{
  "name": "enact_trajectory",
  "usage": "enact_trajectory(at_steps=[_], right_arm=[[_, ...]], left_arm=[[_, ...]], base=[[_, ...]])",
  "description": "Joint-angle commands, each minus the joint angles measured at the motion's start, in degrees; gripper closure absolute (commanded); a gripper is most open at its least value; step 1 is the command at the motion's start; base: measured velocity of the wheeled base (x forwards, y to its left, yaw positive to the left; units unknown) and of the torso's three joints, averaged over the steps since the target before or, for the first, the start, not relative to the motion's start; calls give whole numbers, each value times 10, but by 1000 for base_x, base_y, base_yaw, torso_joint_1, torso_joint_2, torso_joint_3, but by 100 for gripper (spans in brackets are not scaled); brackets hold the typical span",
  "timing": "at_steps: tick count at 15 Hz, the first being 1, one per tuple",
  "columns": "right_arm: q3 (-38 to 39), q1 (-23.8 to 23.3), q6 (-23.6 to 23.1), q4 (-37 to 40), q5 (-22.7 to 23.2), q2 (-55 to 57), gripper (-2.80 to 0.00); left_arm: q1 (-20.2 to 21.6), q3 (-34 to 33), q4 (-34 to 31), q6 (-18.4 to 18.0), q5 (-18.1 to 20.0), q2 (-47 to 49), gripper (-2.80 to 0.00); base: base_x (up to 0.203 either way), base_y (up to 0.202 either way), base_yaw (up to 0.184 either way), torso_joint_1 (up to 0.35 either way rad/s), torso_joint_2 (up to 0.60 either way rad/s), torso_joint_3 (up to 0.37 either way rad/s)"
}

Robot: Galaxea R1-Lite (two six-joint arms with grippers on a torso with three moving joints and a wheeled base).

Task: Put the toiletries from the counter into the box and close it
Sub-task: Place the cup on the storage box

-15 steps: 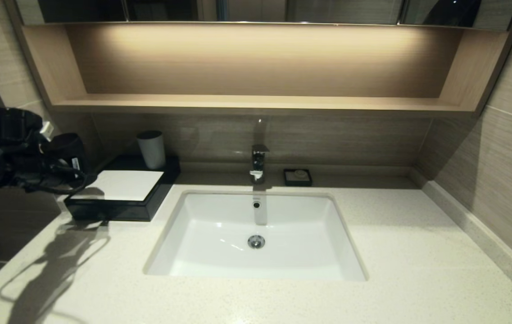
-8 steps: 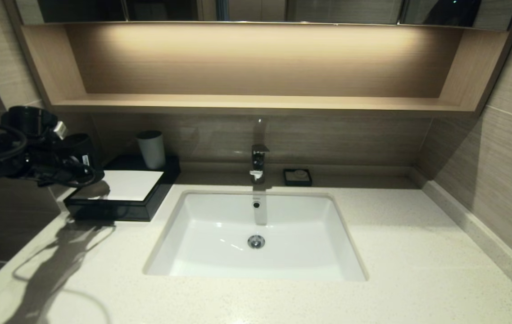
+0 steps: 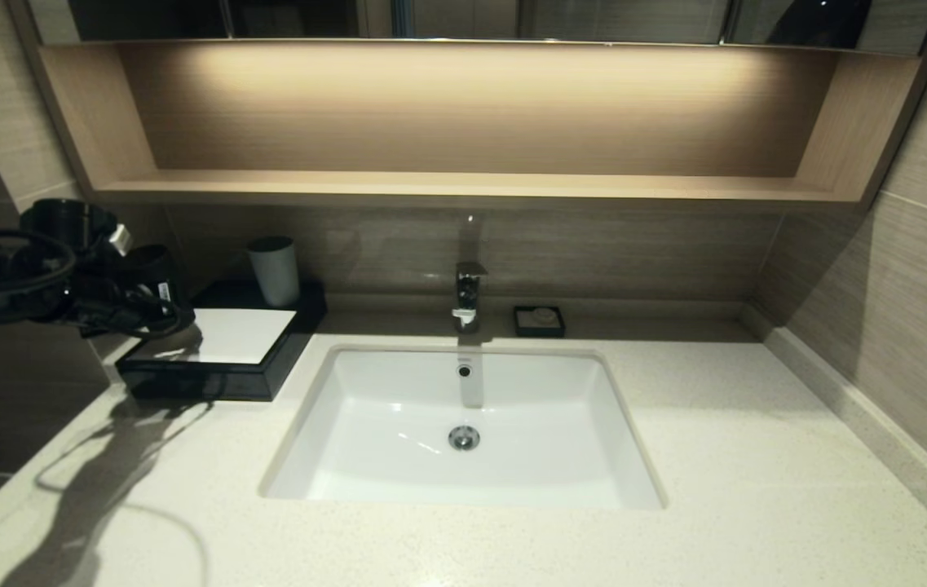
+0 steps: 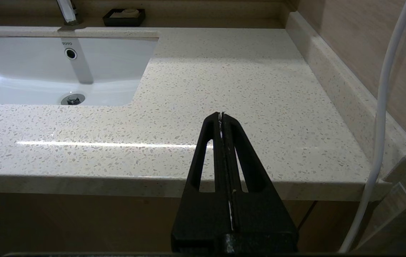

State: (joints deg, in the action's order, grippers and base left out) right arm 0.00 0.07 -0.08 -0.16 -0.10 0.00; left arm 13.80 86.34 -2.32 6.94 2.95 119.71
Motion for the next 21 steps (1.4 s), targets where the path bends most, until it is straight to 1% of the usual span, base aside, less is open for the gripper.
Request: enact_trajectory(at_steps=[1,7,13,15,21], right_arm=[[1,0,0,0,0,0,0],[1,0,0,0,0,0,0],[1,0,0,0,0,0,0],[1,0,0,0,0,0,0],[1,0,0,0,0,0,0]], left_arm=[[-1,2,0,1,0,9,0],[-6,34,-3,1,-1,28,0],[-9,97,-41,1,-10,62,0],[-12,124,-62,0,-17,77,0],[-18,151,-69,0,-22,105,0]], base=[[0,0,0,0,0,0],[0,0,0,0,0,0],[0,0,0,0,0,0],[0,0,0,0,0,0],[0,0,0,0,0,0]])
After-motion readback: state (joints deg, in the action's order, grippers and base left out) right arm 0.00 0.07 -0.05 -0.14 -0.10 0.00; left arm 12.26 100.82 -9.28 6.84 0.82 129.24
